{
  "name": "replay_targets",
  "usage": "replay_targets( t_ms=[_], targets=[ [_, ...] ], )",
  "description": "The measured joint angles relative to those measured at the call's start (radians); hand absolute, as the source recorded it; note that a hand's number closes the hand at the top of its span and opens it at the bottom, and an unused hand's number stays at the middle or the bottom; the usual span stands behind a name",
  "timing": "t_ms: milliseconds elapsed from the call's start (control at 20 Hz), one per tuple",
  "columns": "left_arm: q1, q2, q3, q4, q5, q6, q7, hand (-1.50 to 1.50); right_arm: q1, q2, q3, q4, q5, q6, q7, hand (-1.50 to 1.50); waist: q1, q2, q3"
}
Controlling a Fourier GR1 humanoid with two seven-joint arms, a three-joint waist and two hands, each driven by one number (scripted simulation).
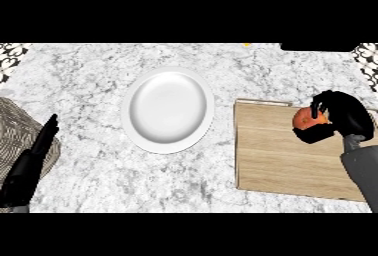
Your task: Pick the squash from the tray and place it in the plate
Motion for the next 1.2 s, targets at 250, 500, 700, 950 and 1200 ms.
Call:
replay_targets(
  t_ms=[250, 500, 700, 950, 1200],
  targets=[
    [0.008, -0.015, 0.012, 0.025, -0.009, 0.015, -0.02, 0.0, -0.038, -0.003, -0.007, -0.071, 0.075, -0.093, -0.025, 1.5, -0.019, -0.003, 0.002],
    [0.026, -0.019, 0.018, 0.031, -0.015, 0.017, -0.031, 0.0, -0.064, 0.012, -0.003, -0.251, 0.066, -0.114, -0.057, 1.5, -0.028, -0.007, 0.002],
    [0.012, -0.026, 0.017, 0.043, -0.029, 0.025, -0.031, 0.0, -0.067, 0.043, 0.015, -0.404, 0.014, -0.065, -0.065, 1.5, -0.033, -0.007, 0.002],
    [0.0, -0.024, 0.021, 0.02, -0.028, 0.009, -0.002, 0.0, -0.142, 0.121, 0.069, -0.512, 0.009, 0.021, 0.014, 1.5, -0.025, -0.005, 0.003],
    [-0.006, -0.031, 0.026, 0.025, -0.031, -0.002, -0.005, 0.0, -0.269, 0.255, 0.121, -0.478, 0.043, 0.062, 0.108, 1.5, -0.018, -0.003, 0.003]
  ],
)
